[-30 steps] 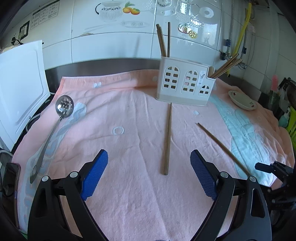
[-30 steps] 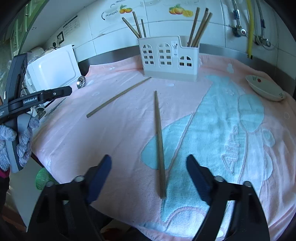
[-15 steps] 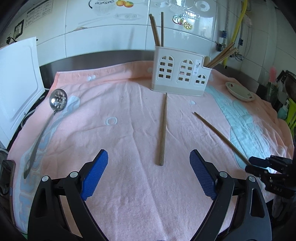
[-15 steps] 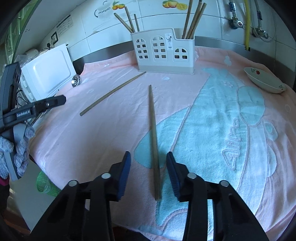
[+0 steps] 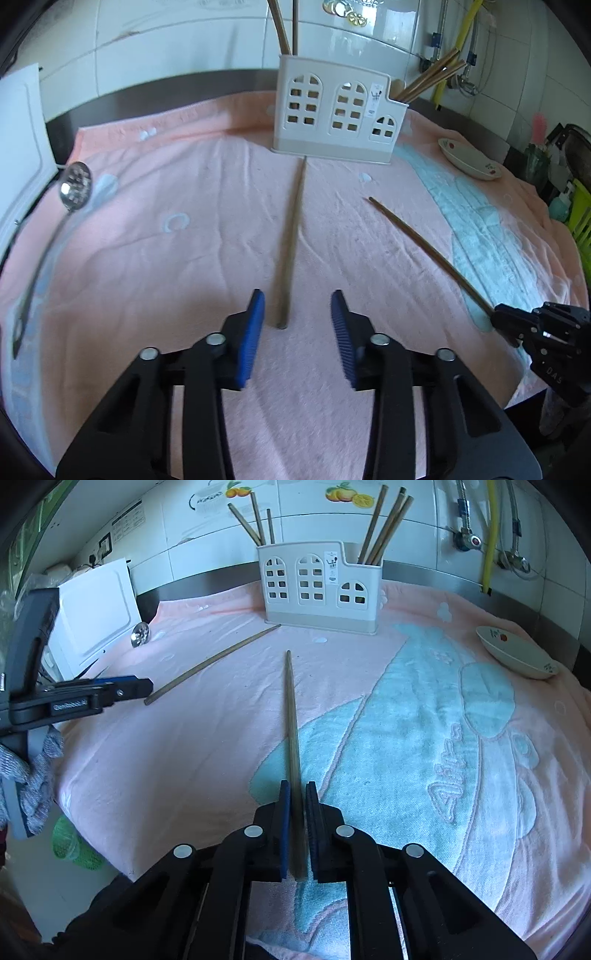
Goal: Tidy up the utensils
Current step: 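Move both open tools back over the two remaining chopsticks, then grasp a chopstick with the right tool while the left tool grasps the other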
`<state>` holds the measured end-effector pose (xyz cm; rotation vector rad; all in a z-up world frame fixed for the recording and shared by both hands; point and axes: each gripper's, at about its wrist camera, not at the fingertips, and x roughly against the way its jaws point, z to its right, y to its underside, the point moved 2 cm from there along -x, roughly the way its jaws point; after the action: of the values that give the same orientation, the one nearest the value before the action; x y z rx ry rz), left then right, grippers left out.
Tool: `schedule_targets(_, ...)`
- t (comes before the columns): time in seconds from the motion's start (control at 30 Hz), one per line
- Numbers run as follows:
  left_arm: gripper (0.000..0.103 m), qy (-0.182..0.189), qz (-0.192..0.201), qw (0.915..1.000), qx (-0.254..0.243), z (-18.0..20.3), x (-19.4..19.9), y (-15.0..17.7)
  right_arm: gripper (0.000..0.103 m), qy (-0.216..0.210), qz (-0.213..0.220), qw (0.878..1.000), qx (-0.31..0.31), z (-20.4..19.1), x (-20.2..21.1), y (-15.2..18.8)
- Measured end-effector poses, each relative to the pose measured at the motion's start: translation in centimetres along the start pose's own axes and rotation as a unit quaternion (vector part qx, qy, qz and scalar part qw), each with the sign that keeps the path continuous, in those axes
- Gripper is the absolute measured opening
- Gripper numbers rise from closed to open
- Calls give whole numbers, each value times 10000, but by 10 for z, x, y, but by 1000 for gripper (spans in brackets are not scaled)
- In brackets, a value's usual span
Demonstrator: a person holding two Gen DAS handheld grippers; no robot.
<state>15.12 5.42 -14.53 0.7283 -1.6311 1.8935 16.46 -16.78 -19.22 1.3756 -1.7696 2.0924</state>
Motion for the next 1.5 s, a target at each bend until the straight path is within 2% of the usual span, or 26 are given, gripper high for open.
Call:
schedule_targets(0.1, 24, -9, -82, 10000, 49, 1, -9, -3, 7, 0, 7, 10000, 13, 0, 1, 0)
schedule_targets(0.33, 20, -53, -220, 9996, 192, -2, -25, -13, 7, -21, 24, 10000, -4, -1, 2, 1)
schedule_targets(0.4, 14, -76, -313, 9993, 164, -1, -30, -14, 7, -21, 32, 10000, -22, -1, 2, 1)
schedule_targets(0.47, 12, -76, -362, 9992, 180, -2, -34, -15, 7, -21, 45, 10000, -22, 0, 3, 0)
schedule_targets(0.73, 11, -122, -437, 9989, 88, 0, -44, -20, 7, -15, 57, 10000, -19, 0, 5, -1)
schedule_targets(0.8, 7, -174, -450, 9988, 78, 0, -45, -21, 7, -6, 57, 10000, -7, 0, 5, -1)
schedule_targets(0.93, 6, -187, -456, 9987, 85, 0, -42, -21, 7, -18, 111, 9999, 20, -1, 10, -4)
schedule_targets(1.23, 5, 45, -43, 10000, -49, 6, 2, -36, 7, -78, 418, 9991, 84, -5, 33, -27)
schedule_targets(1.5, 5, 181, 433, 9985, -287, 18, 40, -64, 7, -138, 805, 9964, 237, -9, 57, -72)
